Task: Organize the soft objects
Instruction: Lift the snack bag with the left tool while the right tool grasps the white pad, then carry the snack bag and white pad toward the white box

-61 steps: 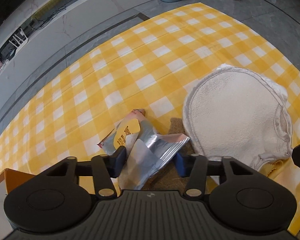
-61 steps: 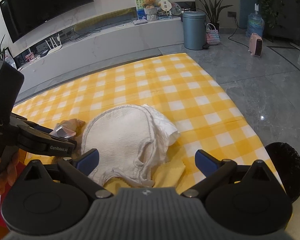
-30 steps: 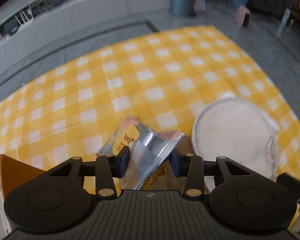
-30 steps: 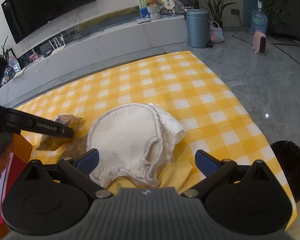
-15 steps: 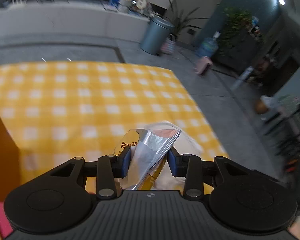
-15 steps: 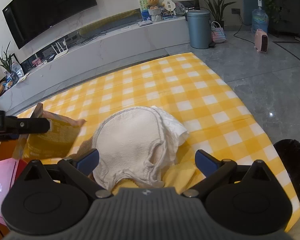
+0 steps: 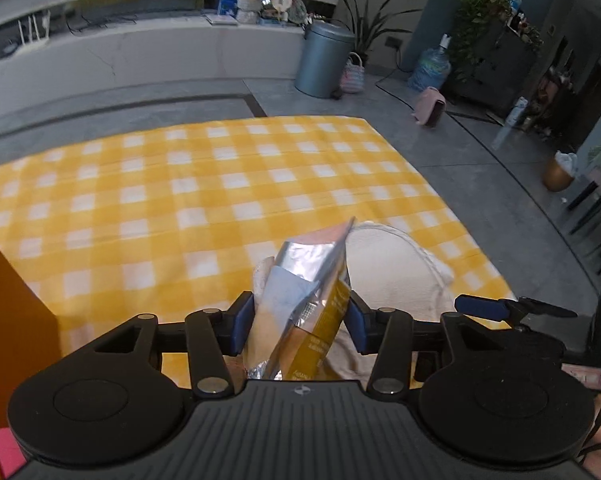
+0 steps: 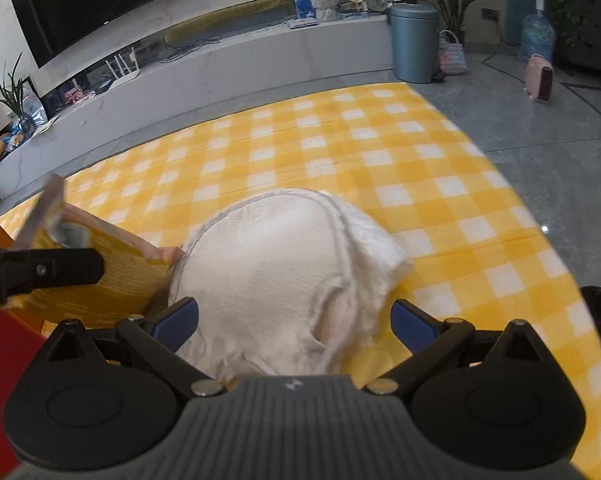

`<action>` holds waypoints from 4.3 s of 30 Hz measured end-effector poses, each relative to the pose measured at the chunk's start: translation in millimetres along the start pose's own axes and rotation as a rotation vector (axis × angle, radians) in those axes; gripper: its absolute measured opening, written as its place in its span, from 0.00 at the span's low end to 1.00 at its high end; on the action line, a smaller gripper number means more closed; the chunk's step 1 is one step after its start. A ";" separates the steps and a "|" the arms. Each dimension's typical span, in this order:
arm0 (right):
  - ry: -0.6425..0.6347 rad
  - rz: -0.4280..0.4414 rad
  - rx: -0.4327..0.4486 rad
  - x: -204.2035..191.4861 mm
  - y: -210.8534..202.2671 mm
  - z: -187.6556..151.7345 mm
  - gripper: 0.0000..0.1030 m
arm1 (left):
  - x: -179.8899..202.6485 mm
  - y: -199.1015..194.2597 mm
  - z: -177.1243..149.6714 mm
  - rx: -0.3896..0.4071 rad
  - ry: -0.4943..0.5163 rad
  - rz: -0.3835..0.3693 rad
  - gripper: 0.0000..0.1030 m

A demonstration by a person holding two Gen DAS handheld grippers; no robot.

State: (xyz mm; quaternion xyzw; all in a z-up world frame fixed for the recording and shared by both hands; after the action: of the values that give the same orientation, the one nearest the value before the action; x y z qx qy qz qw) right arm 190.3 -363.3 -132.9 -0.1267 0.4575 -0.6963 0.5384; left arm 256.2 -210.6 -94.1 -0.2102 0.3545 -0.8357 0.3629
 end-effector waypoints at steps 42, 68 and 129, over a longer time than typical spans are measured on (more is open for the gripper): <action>0.354 0.474 0.040 6.2 -26.0 21.8 0.10 | -15.3 -7.4 -19.1 0.071 0.042 0.023 0.35; 0.188 0.300 0.222 -1.2 -81.1 25.2 0.09 | -11.4 -54.7 -2.3 0.183 0.002 0.047 0.32; -0.613 0.403 -0.290 -413.9 64.7 -132.1 0.10 | -227.7 -280.8 -152.7 0.556 -0.489 0.424 0.32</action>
State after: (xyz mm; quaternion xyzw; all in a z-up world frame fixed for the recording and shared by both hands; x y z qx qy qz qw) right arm 303.6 61.0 -124.7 -0.3111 0.3850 -0.4345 0.7525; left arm 182.4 164.9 -7.1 -0.2189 0.0544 -0.7318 0.6431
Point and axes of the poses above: each gripper's, at about its wrist camera, not at the fingertips, and y roughly the way its jaws point, x to its right, z to its top, the point moved 6 cm from there along y, roughly the way its jaws point, and after that the axes turned 12 degrees about y, right-handed, at the moved point
